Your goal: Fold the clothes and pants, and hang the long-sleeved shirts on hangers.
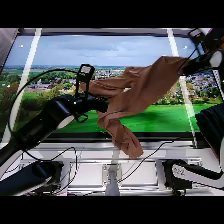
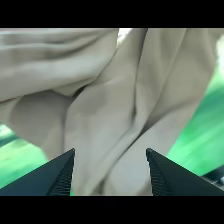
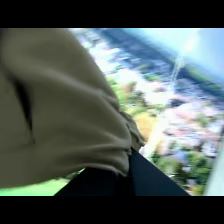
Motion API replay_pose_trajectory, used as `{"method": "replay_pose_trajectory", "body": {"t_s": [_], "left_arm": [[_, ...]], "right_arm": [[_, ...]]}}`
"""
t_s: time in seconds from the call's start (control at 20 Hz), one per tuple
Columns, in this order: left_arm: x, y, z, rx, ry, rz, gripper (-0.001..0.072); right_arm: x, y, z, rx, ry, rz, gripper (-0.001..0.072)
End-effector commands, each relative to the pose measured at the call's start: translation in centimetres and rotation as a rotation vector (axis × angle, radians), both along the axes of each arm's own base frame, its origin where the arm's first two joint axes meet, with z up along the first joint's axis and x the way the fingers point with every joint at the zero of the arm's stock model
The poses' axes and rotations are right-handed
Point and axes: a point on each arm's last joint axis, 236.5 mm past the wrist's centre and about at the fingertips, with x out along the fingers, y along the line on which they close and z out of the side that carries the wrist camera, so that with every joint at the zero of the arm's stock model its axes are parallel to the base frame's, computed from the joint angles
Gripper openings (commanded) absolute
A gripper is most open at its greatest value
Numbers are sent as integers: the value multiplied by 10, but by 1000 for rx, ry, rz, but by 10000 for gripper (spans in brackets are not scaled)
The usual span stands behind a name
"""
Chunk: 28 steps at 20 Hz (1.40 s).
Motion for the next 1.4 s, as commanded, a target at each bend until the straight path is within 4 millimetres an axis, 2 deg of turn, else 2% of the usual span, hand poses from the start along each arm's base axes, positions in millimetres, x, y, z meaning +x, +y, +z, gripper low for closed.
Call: {"method": "replay_pose_trajectory", "body": {"t_s": [0.0,0.1,0.25,0.4,0.5,0.65,0.75,0.85,0.9,1.15,1.35], "left_arm": [[-11,-11,21,-117,13,-5,487],[-15,-13,14,-121,54,-5,487],[-41,-25,-32,-75,238,-59,487],[-80,-53,-81,-113,460,-145,487],[-97,-65,-101,-142,571,-150,487],[-127,-84,-104,-161,646,-249,487],[-157,-90,-111,-117,700,-310,495],[-182,-97,-119,-80,745,-345,638],[-190,-101,-123,-68,748,-364,655],[-208,-126,-143,-98,802,-353,653],[-183,-141,-169,-136,764,-265,652]], "right_arm": [[-18,-48,59,-158,-102,-82,33],[-30,-68,63,-159,-97,-132,33],[-40,-84,59,-111,-92,-184,34],[-40,-85,56,-69,-102,-193,34],[-38,-82,56,-52,-108,-188,34],[-37,-78,55,-33,-114,-182,34],[-37,-78,55,-32,-114,-182,34],[-37,-78,55,-31,-114,-182,34],[-36,-77,55,-29,-114,-181,34],[-35,-73,54,-8,-118,-176,34],[-35,-73,54,-5,-118,-176,34]]}}
